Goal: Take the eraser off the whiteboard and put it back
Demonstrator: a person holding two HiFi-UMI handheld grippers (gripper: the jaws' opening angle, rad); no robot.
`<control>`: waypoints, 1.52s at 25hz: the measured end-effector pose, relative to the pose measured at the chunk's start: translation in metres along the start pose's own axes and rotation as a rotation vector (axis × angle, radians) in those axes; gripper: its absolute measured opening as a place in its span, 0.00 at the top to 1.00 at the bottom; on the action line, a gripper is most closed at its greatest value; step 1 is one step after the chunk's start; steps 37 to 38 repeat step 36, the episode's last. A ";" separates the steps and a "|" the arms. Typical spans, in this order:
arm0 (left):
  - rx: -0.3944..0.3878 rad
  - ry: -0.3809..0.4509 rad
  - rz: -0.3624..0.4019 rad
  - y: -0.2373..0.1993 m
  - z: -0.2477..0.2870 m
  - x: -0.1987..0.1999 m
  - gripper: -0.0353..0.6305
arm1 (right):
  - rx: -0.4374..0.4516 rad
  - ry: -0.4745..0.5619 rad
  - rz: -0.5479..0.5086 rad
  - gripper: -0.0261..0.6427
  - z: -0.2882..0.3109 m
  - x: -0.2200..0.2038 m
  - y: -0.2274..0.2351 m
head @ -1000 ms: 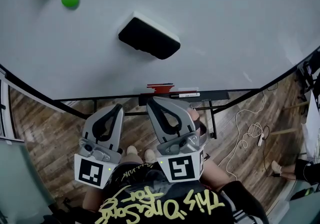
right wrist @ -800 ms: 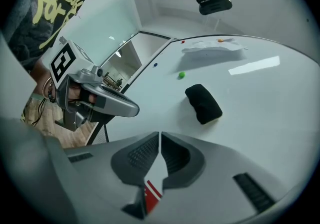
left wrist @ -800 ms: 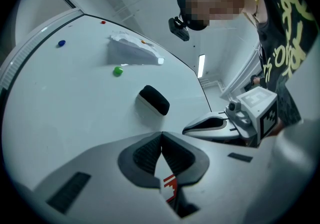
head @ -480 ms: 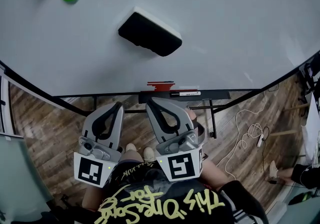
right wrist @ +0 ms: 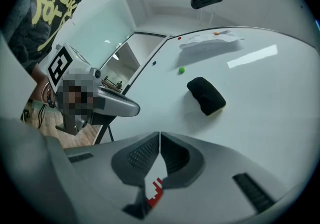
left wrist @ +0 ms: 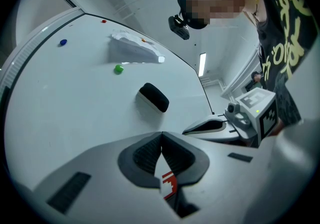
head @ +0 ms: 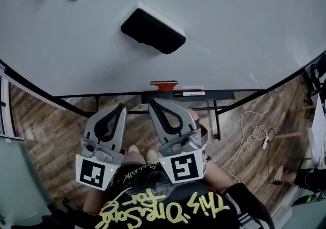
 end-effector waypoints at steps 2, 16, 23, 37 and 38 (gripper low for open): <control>0.001 0.001 0.000 -0.001 -0.001 0.000 0.94 | 0.007 -0.028 0.008 0.94 -0.001 -0.002 -0.001; 0.014 -0.001 -0.005 -0.004 -0.003 -0.002 0.94 | 0.052 -0.110 0.101 0.95 -0.002 -0.012 0.001; 0.014 -0.001 -0.009 -0.002 -0.003 -0.003 0.94 | 0.043 -0.109 0.100 0.95 -0.004 -0.011 0.001; 0.009 0.001 -0.007 0.004 -0.006 -0.001 0.94 | 0.046 -0.101 0.108 0.95 -0.009 -0.009 -0.001; 0.009 0.001 -0.007 0.004 -0.006 -0.001 0.94 | 0.046 -0.101 0.108 0.95 -0.009 -0.009 -0.001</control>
Point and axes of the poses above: the fingertips, and each gripper's own axes: z forward along the fingers, y to its right, x out of its top, the point moved 9 cm from there along -z, backward along the fingers, and after that the axes turned 7 degrees about x, right-handed, at the moved point
